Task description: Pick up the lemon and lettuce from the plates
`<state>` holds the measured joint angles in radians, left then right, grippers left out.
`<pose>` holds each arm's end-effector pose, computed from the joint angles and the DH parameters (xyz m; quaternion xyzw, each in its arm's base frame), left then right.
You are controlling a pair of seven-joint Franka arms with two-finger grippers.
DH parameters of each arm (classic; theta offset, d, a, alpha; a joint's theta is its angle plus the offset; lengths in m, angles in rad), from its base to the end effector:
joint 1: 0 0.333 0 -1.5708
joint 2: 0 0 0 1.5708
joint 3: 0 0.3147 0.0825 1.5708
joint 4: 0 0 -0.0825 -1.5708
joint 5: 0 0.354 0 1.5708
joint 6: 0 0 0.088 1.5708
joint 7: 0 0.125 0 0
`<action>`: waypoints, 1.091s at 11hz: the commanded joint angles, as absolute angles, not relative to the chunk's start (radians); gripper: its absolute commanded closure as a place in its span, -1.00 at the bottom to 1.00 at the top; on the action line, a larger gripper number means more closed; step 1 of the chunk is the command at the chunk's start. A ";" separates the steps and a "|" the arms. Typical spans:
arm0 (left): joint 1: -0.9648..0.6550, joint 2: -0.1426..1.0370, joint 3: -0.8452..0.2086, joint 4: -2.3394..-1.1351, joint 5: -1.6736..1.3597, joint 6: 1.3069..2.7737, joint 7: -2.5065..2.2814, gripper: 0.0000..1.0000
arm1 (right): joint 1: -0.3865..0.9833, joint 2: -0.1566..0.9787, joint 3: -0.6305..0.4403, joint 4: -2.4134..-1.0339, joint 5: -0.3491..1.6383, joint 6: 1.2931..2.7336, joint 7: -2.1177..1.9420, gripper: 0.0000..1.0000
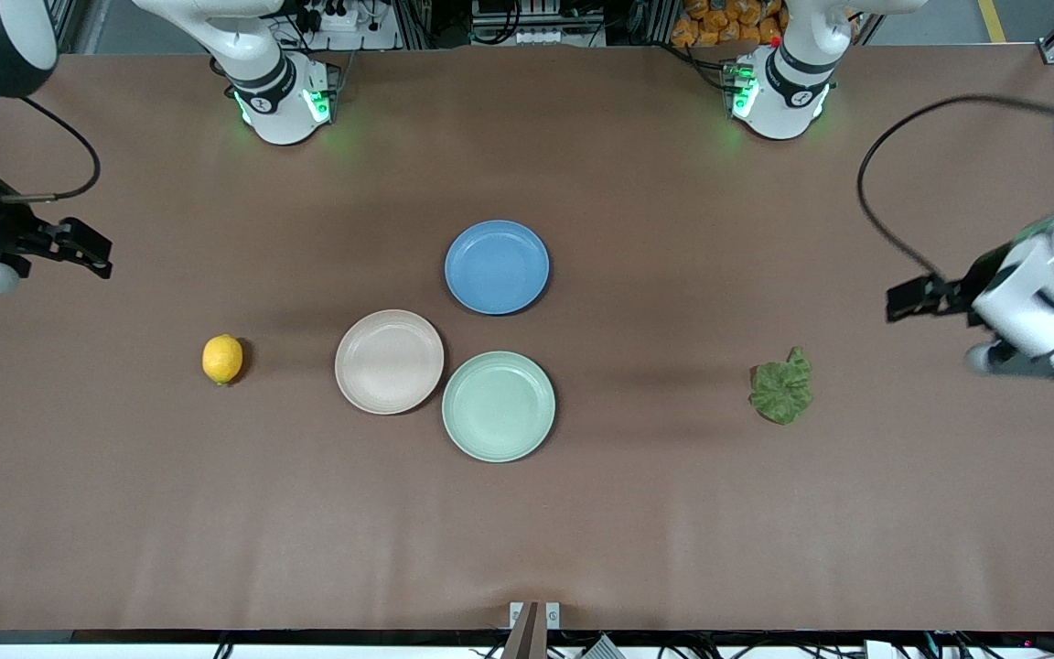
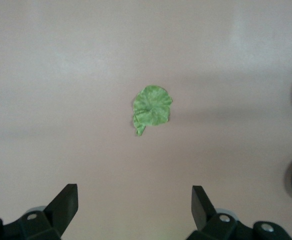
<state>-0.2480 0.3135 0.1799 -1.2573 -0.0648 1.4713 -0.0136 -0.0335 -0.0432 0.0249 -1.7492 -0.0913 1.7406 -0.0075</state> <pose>0.6002 -0.0673 0.5586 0.9984 -0.0319 -0.0475 0.0026 0.5230 -0.0141 0.5636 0.9988 0.0064 0.0169 0.0458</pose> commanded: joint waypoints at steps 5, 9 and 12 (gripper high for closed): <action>-0.190 0.149 0.173 -1.301 -0.043 1.404 0.058 -1.00 | -0.049 -0.018 0.028 -1.609 0.000 1.634 0.000 -1.00; -0.155 0.071 0.172 -1.336 -0.043 1.368 0.123 -1.00 | -0.051 -0.018 0.028 -1.608 0.002 1.635 -0.017 -1.00; -0.156 0.046 0.166 -1.359 -0.043 1.370 0.123 -1.00 | -0.049 -0.018 0.028 -1.612 0.002 1.631 -0.015 -1.00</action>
<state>-0.1575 0.0861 0.1805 -1.3102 -0.0640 1.3687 0.0987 -0.0375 -0.0348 0.0225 -1.6406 -0.0168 1.6554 -0.0076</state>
